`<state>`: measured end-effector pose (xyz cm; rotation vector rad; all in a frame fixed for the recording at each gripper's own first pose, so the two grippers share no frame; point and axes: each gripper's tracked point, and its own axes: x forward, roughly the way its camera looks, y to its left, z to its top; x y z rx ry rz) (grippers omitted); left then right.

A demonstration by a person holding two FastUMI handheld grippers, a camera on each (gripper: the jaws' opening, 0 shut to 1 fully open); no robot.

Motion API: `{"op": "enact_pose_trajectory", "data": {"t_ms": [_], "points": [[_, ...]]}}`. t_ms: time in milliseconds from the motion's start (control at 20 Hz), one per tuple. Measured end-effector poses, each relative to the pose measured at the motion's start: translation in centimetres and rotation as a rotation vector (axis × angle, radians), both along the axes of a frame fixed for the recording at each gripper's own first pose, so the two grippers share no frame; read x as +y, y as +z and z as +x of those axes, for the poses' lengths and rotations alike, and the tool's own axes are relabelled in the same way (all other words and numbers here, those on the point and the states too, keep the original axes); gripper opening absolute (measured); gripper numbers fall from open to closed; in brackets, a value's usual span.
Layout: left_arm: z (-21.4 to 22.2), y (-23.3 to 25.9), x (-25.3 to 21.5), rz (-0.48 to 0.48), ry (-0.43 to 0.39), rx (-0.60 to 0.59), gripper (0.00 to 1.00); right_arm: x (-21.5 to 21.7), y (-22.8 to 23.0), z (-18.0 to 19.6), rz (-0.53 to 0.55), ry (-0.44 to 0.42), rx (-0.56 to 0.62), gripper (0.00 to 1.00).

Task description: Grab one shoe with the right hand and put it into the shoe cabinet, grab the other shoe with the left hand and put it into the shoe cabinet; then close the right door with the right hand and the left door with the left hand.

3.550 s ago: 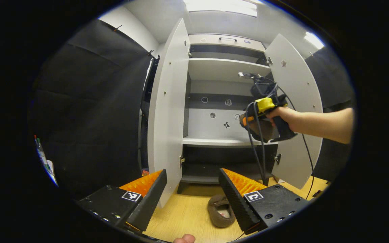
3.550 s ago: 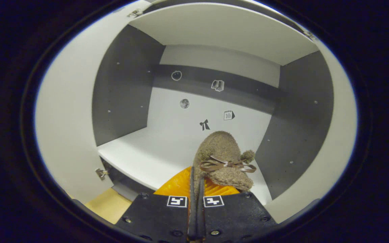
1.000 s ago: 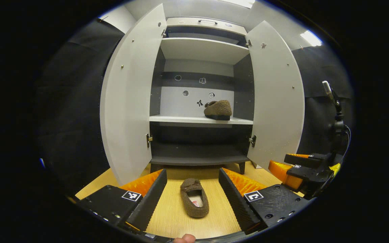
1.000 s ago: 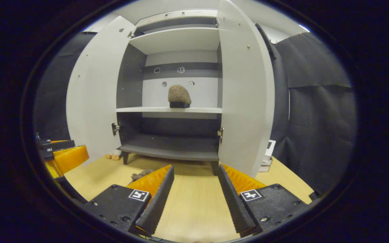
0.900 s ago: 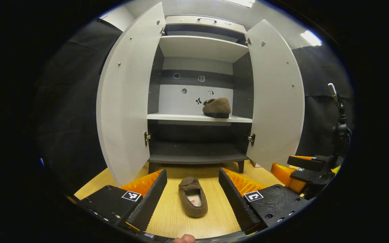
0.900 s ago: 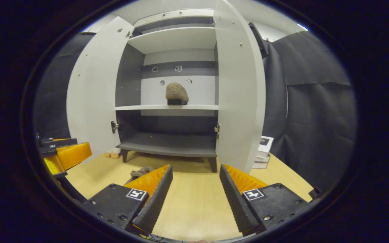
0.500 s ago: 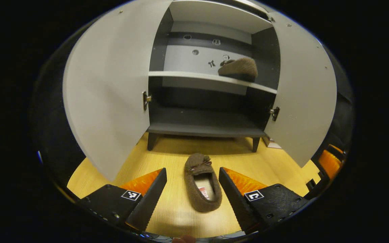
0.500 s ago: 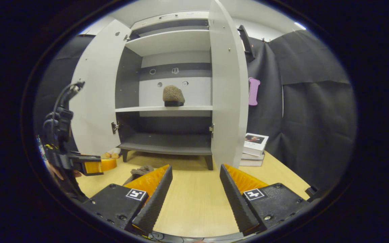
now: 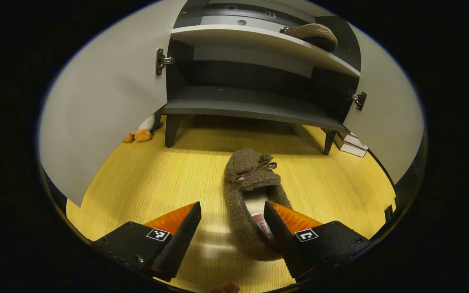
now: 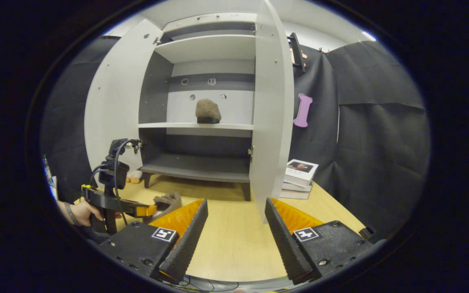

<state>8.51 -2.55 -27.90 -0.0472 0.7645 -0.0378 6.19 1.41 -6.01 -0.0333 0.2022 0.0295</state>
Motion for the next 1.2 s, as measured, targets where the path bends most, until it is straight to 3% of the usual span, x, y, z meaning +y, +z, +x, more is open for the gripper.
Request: {"op": "enact_pose_trajectory", "data": {"t_ms": [550, 700, 800, 950, 1000, 1050, 1150, 1200], "points": [[3.9, -3.2, 0.4, -0.016, 0.036, -0.014, 0.95, -0.9, -0.5, 0.4, -0.038, -0.029, 0.022, 0.90], [4.8, -3.1, 0.5, -0.022, 0.057, -0.053, 0.89, -1.3, -0.5, 0.4, -0.047, -0.036, 0.025, 0.90], [5.2, -3.7, 0.5, -0.031, 0.073, -0.062, 0.75, -1.5, -0.5, 0.3, -0.056, -0.039, 0.026, 0.90], [5.4, -4.0, 0.3, -0.046, 0.105, -0.078, 0.35, -1.8, -0.8, 0.1, -0.065, -0.036, 0.035, 0.90], [5.4, -3.7, 0.7, -0.031, 0.120, -0.092, 0.35, -1.8, -0.8, 0.1, -0.065, -0.035, 0.037, 0.90], [5.6, -3.6, 0.8, -0.014, 0.125, -0.088, 0.13, -1.8, -0.9, 0.2, -0.064, -0.033, 0.037, 0.90], [4.8, -3.2, 0.5, -0.024, 0.122, -0.061, 0.04, -1.6, -0.9, 0.2, -0.058, -0.025, 0.037, 0.90], [4.6, -1.6, 0.2, -0.044, 0.119, -0.093, 0.07, -1.4, -0.7, 0.1, -0.057, -0.020, 0.034, 0.90]]}}
